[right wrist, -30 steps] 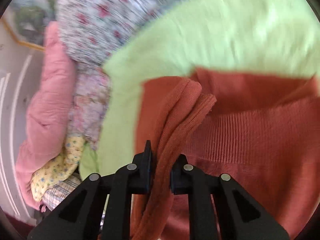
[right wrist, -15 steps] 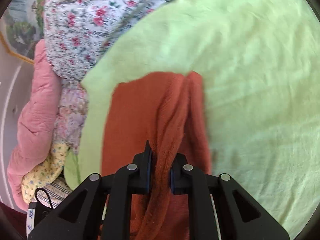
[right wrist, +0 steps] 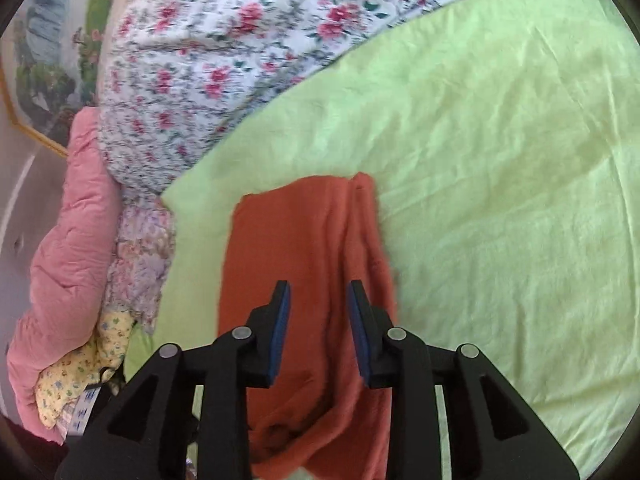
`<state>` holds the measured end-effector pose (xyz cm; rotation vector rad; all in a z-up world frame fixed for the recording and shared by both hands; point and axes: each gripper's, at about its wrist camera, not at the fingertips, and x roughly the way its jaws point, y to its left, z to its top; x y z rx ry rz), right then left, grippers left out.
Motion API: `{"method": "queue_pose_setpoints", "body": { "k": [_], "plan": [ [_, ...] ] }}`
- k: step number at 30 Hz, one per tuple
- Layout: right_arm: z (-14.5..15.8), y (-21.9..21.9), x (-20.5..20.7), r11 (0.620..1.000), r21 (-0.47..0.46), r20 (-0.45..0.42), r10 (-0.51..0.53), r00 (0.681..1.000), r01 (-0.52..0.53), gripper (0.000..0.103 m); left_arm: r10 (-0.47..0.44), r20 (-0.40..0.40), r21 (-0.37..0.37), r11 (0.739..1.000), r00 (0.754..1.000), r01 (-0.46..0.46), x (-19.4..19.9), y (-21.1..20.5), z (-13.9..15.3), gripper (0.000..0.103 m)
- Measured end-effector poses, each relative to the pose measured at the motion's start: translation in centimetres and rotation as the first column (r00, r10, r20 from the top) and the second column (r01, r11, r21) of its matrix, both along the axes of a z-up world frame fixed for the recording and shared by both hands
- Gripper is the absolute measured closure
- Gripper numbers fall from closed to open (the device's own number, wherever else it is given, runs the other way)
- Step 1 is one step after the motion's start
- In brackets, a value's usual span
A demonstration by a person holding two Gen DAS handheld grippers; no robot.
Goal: Fold small clothes
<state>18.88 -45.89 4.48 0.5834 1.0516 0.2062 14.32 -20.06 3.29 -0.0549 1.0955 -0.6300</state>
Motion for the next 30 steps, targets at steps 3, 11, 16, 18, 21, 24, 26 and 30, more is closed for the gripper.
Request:
{"method": "queue_pose_setpoints", "body": {
  "k": [3, 11, 16, 18, 21, 24, 26, 30],
  "plan": [
    [0.3, 1.8, -1.0, 0.999, 0.010, -0.009, 0.044, 0.999, -0.044, 0.064, 0.080, -0.025, -0.008, 0.997, 0.997, -0.080, 0.5, 3.3, 0.4, 0.050],
    [-3.0, 3.7, -1.2, 0.991, -0.116, -0.111, 0.048, 0.993, -0.061, 0.060, 0.267, -0.102, -0.008, 0.963, 0.958, -0.269, 2.9, 9.9, -0.5, 0.040],
    [-4.0, 2.3, -1.0, 0.996, -0.083, -0.128, -0.018, 0.992, 0.008, 0.060, 0.317, -0.168, -0.044, 0.943, 0.933, -0.329, 5.1, 11.2, -2.4, 0.034],
    [-4.7, 2.2, -0.6, 0.999, -0.044, -0.136, -0.017, 0.991, 0.011, 0.060, 0.329, -0.202, -0.061, 0.936, 0.922, -0.347, 6.3, 11.6, -3.2, 0.034],
    [-4.2, 3.5, -0.1, 0.999, 0.025, -0.118, 0.030, 0.993, -0.027, 0.094, 0.343, -0.236, -0.063, 0.928, 0.909, -0.366, 8.3, 10.8, -4.0, 0.034],
    [0.0, 3.7, -1.2, 0.998, 0.064, 0.006, 0.025, 1.000, -0.026, 0.094, 0.348, -0.228, -0.068, 0.926, 0.909, -0.372, 9.2, 10.5, -3.7, 0.032],
    [1.9, 3.1, -2.2, 0.999, 0.032, 0.044, 0.025, 0.999, -0.026, 0.094, 0.349, -0.233, -0.075, 0.924, 0.908, -0.374, 9.5, 10.3, -3.8, 0.030],
    [-2.2, 1.1, -2.8, 0.998, -0.056, -0.079, 0.003, 0.997, -0.008, 0.094, 0.340, -0.265, -0.044, 0.931, 0.902, -0.363, 10.1, 9.2, -5.3, 0.030]
  ]
}}
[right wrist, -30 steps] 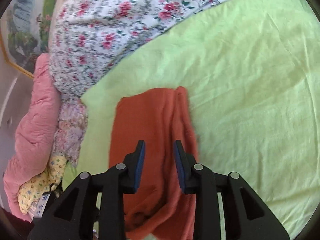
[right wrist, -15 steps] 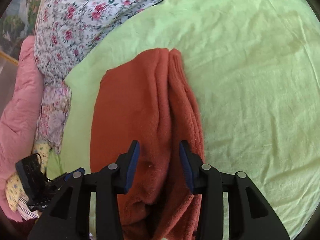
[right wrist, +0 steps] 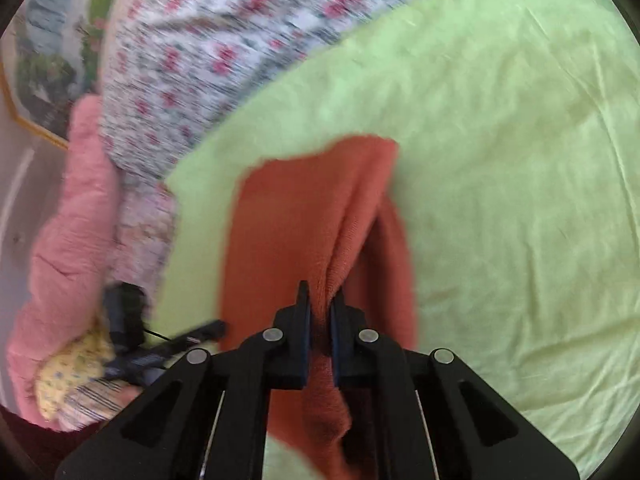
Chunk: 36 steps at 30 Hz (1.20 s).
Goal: Fold small clothes
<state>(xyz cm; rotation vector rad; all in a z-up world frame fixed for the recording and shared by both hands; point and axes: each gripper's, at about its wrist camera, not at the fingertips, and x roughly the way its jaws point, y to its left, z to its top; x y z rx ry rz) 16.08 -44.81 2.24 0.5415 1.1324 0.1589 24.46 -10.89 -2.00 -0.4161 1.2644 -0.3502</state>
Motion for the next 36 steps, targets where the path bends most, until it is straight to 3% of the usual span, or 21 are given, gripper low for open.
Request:
{"method": "queue_pose_setpoints", "body": {
  "k": [2, 4, 11, 15, 16, 18, 21, 22, 23, 24, 25, 27, 30, 36],
  "plan": [
    [-2.7, -0.5, -0.1, 0.999, -0.031, -0.051, -0.006, 0.999, 0.005, 0.094, -0.004, -0.014, -0.002, 1.000, 1.000, 0.004, 0.3, -0.4, -0.4, 0.030],
    [-3.8, -1.0, -0.2, 1.000, -0.018, -0.041, -0.017, 0.999, 0.016, 0.094, -0.006, 0.000, 0.018, 1.000, 1.000, 0.006, 0.7, -0.7, -0.2, 0.030],
    [-1.9, -0.7, -0.9, 0.997, -0.077, -0.035, -0.006, 0.999, 0.004, 0.088, -0.007, -0.002, 0.031, 0.999, 1.000, 0.007, 2.9, -1.5, -0.6, 0.030],
    [-0.8, -1.2, 0.1, 0.993, -0.107, 0.007, -0.047, 0.999, 0.047, 0.042, -0.005, -0.016, 0.016, 1.000, 1.000, 0.006, 3.7, -1.9, -1.3, 0.028],
    [-1.1, -1.2, 0.5, 0.993, -0.103, 0.004, -0.051, 0.999, 0.051, 0.041, -0.008, -0.019, 0.009, 1.000, 1.000, 0.008, 3.8, -2.0, -1.5, 0.026],
    [-2.2, -1.5, 1.0, 0.996, -0.078, -0.023, -0.055, 0.998, 0.053, 0.041, -0.009, -0.016, 0.003, 1.000, 1.000, 0.009, 3.9, -2.2, -2.0, 0.022],
    [-3.8, -1.5, 1.3, 0.999, 0.001, -0.049, -0.033, 0.998, 0.033, 0.041, -0.021, 0.004, 0.001, 1.000, 1.000, 0.021, 4.2, -2.9, -2.0, 0.026],
    [-4.3, -1.4, 1.5, 0.999, 0.024, -0.053, -0.024, 0.998, 0.026, 0.041, -0.032, 0.010, -0.012, 0.999, 0.999, 0.032, 4.3, -3.2, -2.0, 0.034],
    [-4.6, -1.1, 1.7, 0.999, 0.044, -0.057, -0.017, 0.998, 0.020, 0.041, -0.049, 0.008, -0.037, 0.998, 0.999, 0.049, 4.5, -3.6, -2.2, 0.054],
    [-4.8, -0.9, 1.9, 0.998, 0.057, -0.058, -0.011, 0.998, 0.015, 0.044, -0.055, -0.001, -0.049, 0.997, 0.998, 0.055, 4.6, -3.8, -2.3, 0.066],
    [-5.2, -0.5, 2.2, 0.997, 0.077, -0.066, 0.003, 0.998, 0.002, 0.061, -0.054, -0.002, -0.054, 0.997, 0.999, 0.053, 4.7, -3.9, -2.3, 0.072],
    [-6.1, -0.1, 2.6, 0.990, 0.138, -0.101, 0.006, 0.995, 0.008, 0.071, -0.043, 0.016, -0.067, 0.997, 0.999, 0.044, 4.5, -3.6, -1.7, 0.079],
    [-5.2, 0.2, 2.2, 0.985, 0.168, -0.082, -0.015, 0.997, 0.029, 0.077, -0.020, 0.053, -0.140, 0.990, 0.998, 0.027, 3.3, -2.0, 0.3, 0.082],
    [-3.3, 5.6, 2.2, 0.965, 0.252, -0.013, 0.083, 0.996, -0.077, 0.079, 0.042, 0.156, -0.147, 0.989, 0.987, -0.019, -1.2, 3.8, 5.3, 0.082]
  ]
}}
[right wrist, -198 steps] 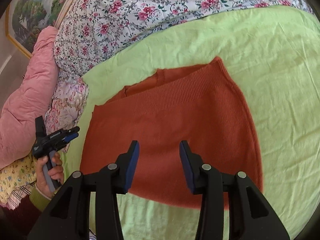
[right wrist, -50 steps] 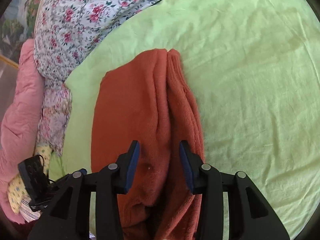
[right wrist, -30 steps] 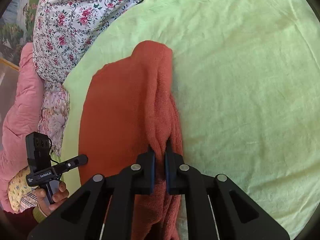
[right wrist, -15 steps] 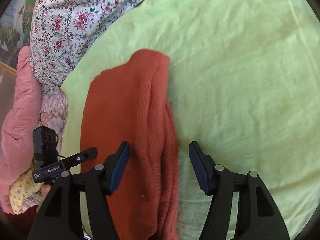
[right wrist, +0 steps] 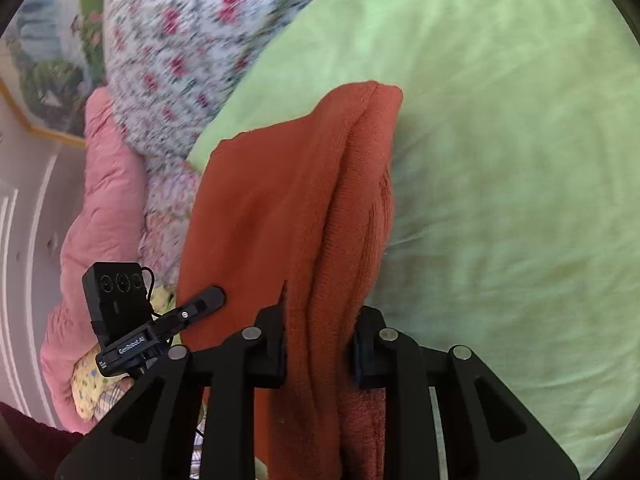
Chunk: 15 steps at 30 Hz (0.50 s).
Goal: Fold small clothes
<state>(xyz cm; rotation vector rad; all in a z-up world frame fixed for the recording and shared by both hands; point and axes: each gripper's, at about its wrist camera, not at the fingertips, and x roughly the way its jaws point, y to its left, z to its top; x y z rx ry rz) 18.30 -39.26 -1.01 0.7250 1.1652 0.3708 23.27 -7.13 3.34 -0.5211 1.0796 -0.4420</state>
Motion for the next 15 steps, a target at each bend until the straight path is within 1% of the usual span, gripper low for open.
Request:
{"method": "queue_pose_setpoints", "body": {
  "k": [4, 8, 10, 12, 13, 14, 15],
  "plan": [
    [-0.5, 5.0, 1.3, 0.995, 0.039, 0.020, 0.092, 0.996, -0.092, 0.079, 0.088, -0.022, 0.003, 0.996, 0.996, -0.087, -2.4, 5.6, 0.5, 0.082],
    [-2.2, 10.0, 2.8, 0.983, 0.049, 0.003, 0.180, 0.984, -0.180, 0.079, 0.165, -0.050, 0.031, 0.986, 0.985, -0.163, -4.4, 10.0, -0.4, 0.082],
    [-3.4, 12.0, 3.4, 0.975, 0.027, -0.016, 0.221, 0.975, -0.220, 0.079, 0.188, -0.058, 0.057, 0.981, 0.981, -0.184, -5.1, 11.4, -1.6, 0.081],
    [-4.7, 13.4, 3.7, 0.966, -0.021, -0.043, 0.256, 0.966, -0.257, 0.079, 0.205, -0.098, 0.090, 0.976, 0.974, -0.197, -5.5, 12.2, -3.5, 0.079],
    [-5.1, 13.7, 3.7, 0.963, -0.037, -0.056, 0.266, 0.962, -0.268, 0.078, 0.212, -0.115, 0.090, 0.975, 0.971, -0.202, -5.6, 12.4, -4.2, 0.077],
    [-5.4, 13.9, 3.8, 0.960, -0.056, -0.064, 0.272, 0.960, -0.275, 0.077, 0.219, -0.132, 0.081, 0.974, 0.967, -0.210, -5.6, 12.7, -4.8, 0.073],
    [-5.6, 13.9, 3.8, 0.958, -0.072, -0.073, 0.273, 0.959, -0.278, 0.072, 0.223, -0.141, 0.070, 0.974, 0.965, -0.215, -5.6, 13.0, -5.0, 0.069]
  ]
}}
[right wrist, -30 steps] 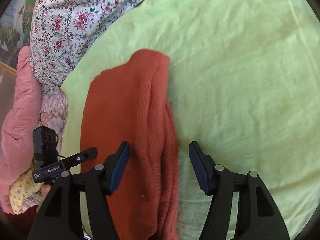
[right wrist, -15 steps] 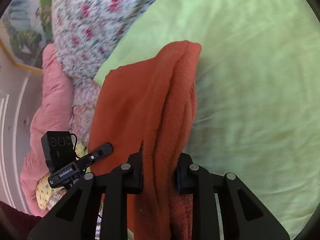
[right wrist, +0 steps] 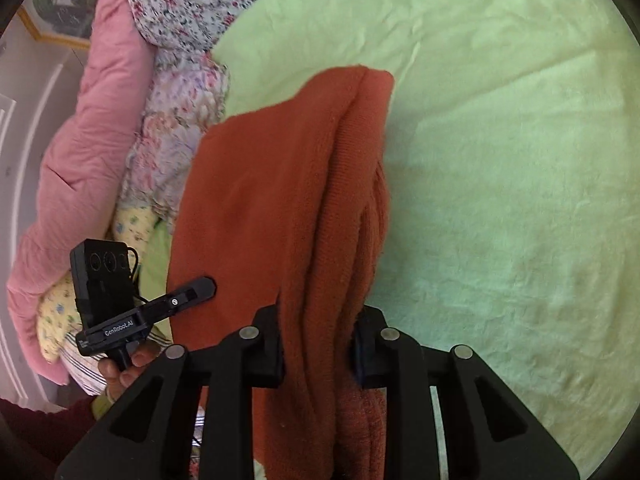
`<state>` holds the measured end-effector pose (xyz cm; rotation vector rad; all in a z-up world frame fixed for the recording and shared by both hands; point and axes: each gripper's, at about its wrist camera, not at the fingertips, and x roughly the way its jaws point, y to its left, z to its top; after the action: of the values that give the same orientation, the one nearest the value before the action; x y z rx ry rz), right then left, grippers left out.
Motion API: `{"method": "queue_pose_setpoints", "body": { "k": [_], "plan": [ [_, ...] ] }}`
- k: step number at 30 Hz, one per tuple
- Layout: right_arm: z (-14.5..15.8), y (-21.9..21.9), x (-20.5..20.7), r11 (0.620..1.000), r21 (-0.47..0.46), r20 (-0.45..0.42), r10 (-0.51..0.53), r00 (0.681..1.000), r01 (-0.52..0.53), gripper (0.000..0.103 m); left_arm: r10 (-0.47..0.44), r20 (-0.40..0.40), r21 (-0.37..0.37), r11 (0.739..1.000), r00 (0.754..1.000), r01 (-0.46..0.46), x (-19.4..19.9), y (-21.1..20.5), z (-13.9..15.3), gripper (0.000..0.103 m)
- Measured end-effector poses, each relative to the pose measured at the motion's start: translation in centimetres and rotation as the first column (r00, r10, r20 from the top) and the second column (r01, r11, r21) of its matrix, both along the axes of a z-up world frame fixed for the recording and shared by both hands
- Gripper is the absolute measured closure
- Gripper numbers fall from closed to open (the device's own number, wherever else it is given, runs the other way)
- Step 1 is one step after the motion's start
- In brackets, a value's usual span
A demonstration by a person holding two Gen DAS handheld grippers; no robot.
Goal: Fold small clothes
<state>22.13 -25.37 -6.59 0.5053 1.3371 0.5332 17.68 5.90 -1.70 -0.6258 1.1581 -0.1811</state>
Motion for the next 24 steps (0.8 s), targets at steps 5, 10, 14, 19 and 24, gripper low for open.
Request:
{"method": "queue_pose_setpoints", "body": {
  "k": [5, 10, 14, 19, 24],
  "plan": [
    [1.0, -0.8, 0.6, 0.998, -0.061, 0.002, 0.007, 1.000, -0.007, 0.064, 0.049, -0.026, -0.021, 0.999, 0.998, -0.050, 1.9, 2.6, -0.4, 0.045],
    [2.4, -1.9, 2.6, 0.996, -0.072, 0.057, -0.050, 0.997, 0.054, 0.060, 0.095, -0.033, -0.026, 0.995, 0.995, -0.096, 6.6, 5.4, -0.9, 0.040],
    [1.7, -1.9, 4.7, 0.994, -0.045, 0.069, -0.097, 0.993, 0.100, 0.075, 0.117, -0.041, 0.010, 0.993, 0.992, -0.117, 10.7, 6.4, -1.6, 0.058],
    [2.4, -0.8, 6.4, 0.993, -0.088, 0.133, -0.073, 0.988, 0.085, 0.091, 0.120, -0.008, 0.198, 0.973, 0.993, -0.116, 13.0, 6.8, -1.4, 0.100],
    [0.9, -0.3, 6.7, 0.983, -0.172, 0.100, -0.052, 0.994, 0.068, 0.084, 0.075, -0.021, 0.270, 0.961, 0.997, -0.067, 13.0, 5.9, -0.8, 0.098]
  ]
}}
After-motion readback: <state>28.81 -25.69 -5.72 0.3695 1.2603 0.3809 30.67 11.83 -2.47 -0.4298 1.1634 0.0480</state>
